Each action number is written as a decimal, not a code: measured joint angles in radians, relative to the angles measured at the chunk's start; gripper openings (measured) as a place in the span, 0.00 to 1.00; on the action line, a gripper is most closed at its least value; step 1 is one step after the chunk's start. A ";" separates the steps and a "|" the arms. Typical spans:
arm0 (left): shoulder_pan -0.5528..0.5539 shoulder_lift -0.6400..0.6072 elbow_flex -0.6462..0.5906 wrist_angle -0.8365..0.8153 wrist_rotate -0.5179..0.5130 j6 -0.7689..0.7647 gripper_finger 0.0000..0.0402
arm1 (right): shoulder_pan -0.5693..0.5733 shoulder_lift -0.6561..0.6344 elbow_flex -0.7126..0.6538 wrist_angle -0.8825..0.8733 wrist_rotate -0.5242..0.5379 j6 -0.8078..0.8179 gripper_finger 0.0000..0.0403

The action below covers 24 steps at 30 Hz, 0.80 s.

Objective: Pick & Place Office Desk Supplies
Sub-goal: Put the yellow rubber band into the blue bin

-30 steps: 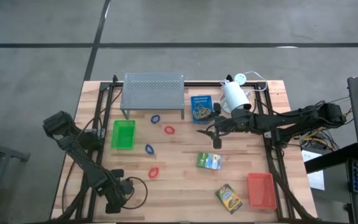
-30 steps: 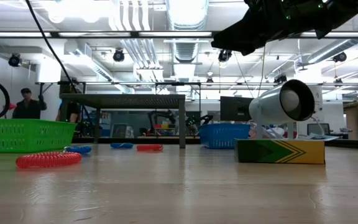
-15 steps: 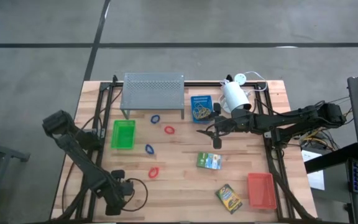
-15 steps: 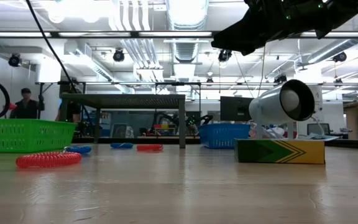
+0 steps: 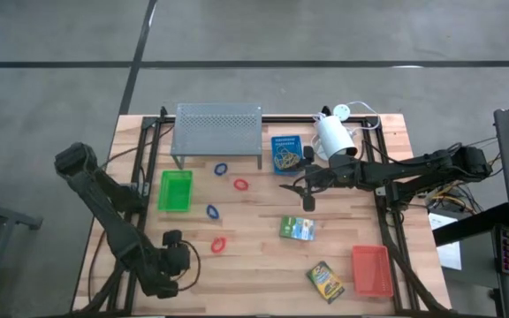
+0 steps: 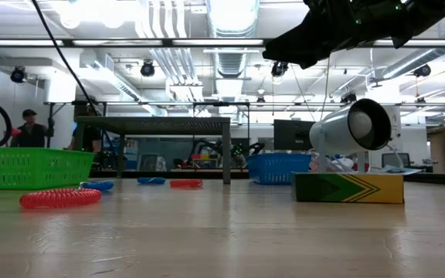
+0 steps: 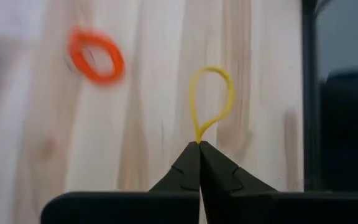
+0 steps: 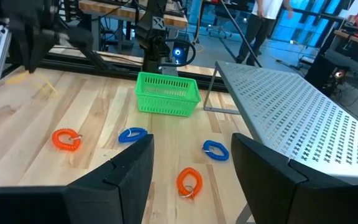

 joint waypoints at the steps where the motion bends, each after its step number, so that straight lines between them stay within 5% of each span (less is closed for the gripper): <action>1: 0.000 -0.013 0.000 0.009 -0.043 0.000 0.00 | 0.000 0.000 0.000 0.000 0.000 -0.001 0.53; 13: 0.005 -0.075 0.002 0.121 -0.470 0.182 0.00 | 0.000 0.000 0.000 0.000 0.000 0.000 0.53; 24: 0.063 -0.076 0.002 0.263 -0.607 0.305 0.00 | 0.000 0.000 0.000 0.000 0.000 0.000 0.53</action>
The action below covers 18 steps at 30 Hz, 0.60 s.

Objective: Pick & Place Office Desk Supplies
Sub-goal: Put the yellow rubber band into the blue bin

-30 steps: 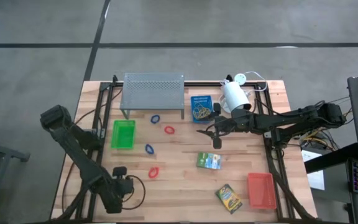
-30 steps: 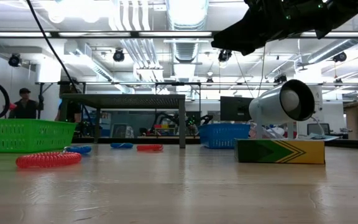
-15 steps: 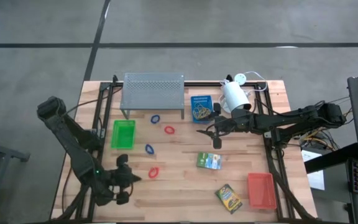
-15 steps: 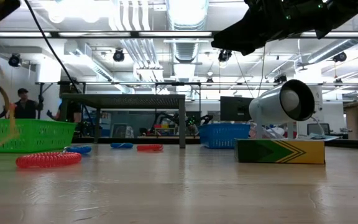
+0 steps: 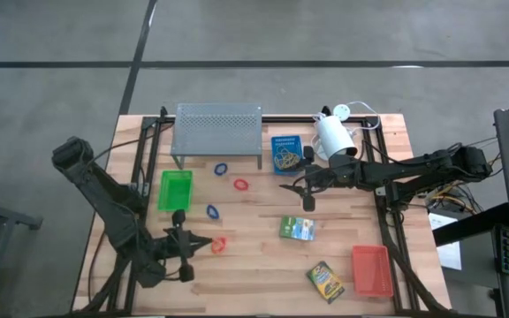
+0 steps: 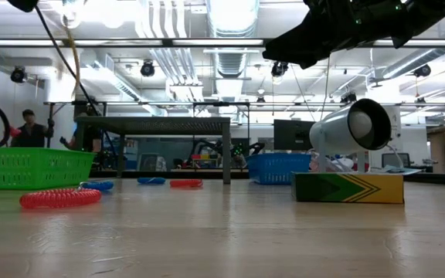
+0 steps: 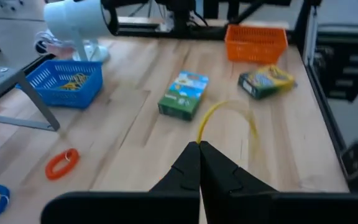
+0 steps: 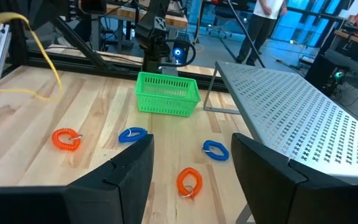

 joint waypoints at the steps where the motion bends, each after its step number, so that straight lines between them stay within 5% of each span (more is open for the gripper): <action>1: 0.010 0.000 0.000 0.020 0.000 0.002 0.00 | 0.000 0.000 0.000 0.000 0.000 -0.001 0.53; 12: 0.117 0.000 0.007 0.101 0.000 0.012 0.00 | 0.000 0.000 0.000 0.000 0.000 -0.002 0.53; 18: 0.118 -0.002 0.007 0.170 0.006 0.207 0.00 | 0.000 0.000 0.000 0.000 0.000 0.000 0.53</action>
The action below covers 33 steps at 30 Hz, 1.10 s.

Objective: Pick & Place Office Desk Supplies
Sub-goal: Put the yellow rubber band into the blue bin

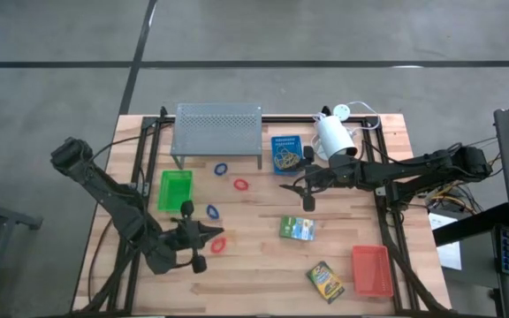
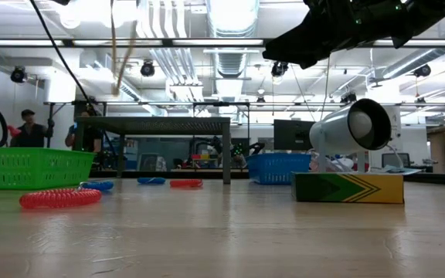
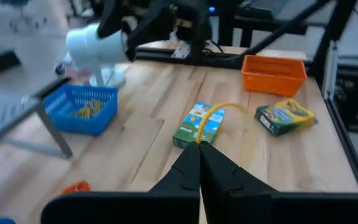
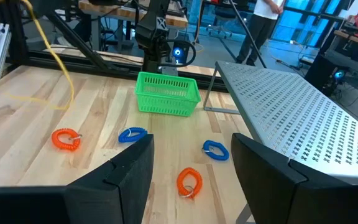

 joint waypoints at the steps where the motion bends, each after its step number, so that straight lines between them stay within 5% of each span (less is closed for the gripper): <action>1: 0.000 0.000 0.000 0.015 0.001 0.038 0.00 | 0.000 0.000 0.000 0.000 0.000 0.000 0.53; 20: 0.066 -0.004 0.000 0.165 0.011 0.356 0.00 | 0.000 0.000 0.000 0.000 0.000 0.000 0.53; 27: 0.221 -0.052 0.000 0.218 0.271 0.482 0.00 | 0.000 0.000 0.000 0.000 -0.007 0.001 0.53; 33: 0.409 -0.103 0.000 0.227 0.317 0.571 0.00 | 0.000 0.000 0.000 0.001 -0.008 0.002 0.53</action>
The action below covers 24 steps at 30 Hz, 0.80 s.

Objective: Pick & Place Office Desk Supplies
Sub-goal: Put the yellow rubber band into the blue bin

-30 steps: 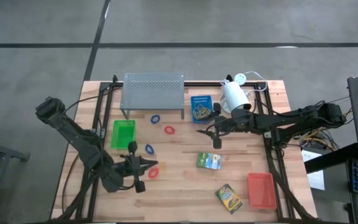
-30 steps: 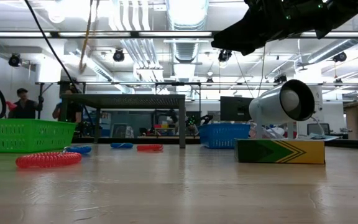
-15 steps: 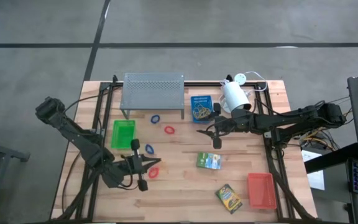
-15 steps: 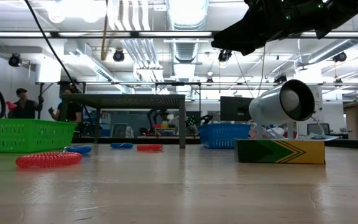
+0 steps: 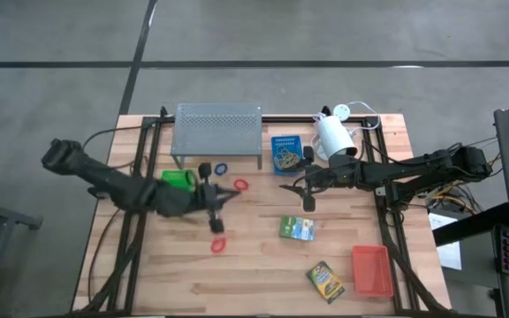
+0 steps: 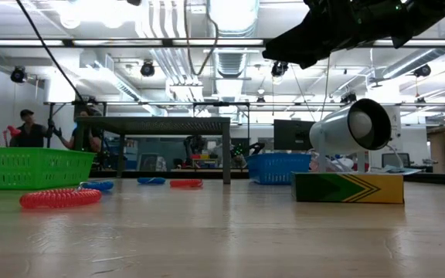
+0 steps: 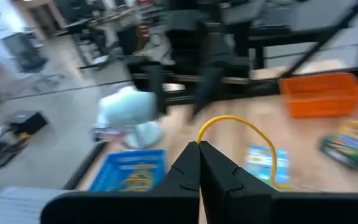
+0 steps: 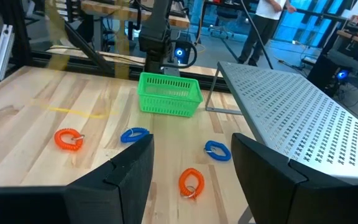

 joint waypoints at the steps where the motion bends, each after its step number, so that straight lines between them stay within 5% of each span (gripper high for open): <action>1: 0.035 -0.008 0.000 0.000 0.032 0.010 0.00 | 0.000 0.000 0.000 0.000 0.000 0.000 0.53; 7: 0.228 -0.025 0.000 -0.001 0.274 0.017 0.00 | 0.000 0.000 0.000 0.001 0.000 -0.004 0.53; 14: 0.324 -0.020 -0.010 0.007 0.280 0.034 0.00 | 0.000 0.000 0.000 0.001 0.000 0.033 0.53; 24: 0.325 -0.020 -0.010 0.026 0.280 0.072 0.00 | 0.000 0.000 0.000 0.001 0.001 0.094 0.53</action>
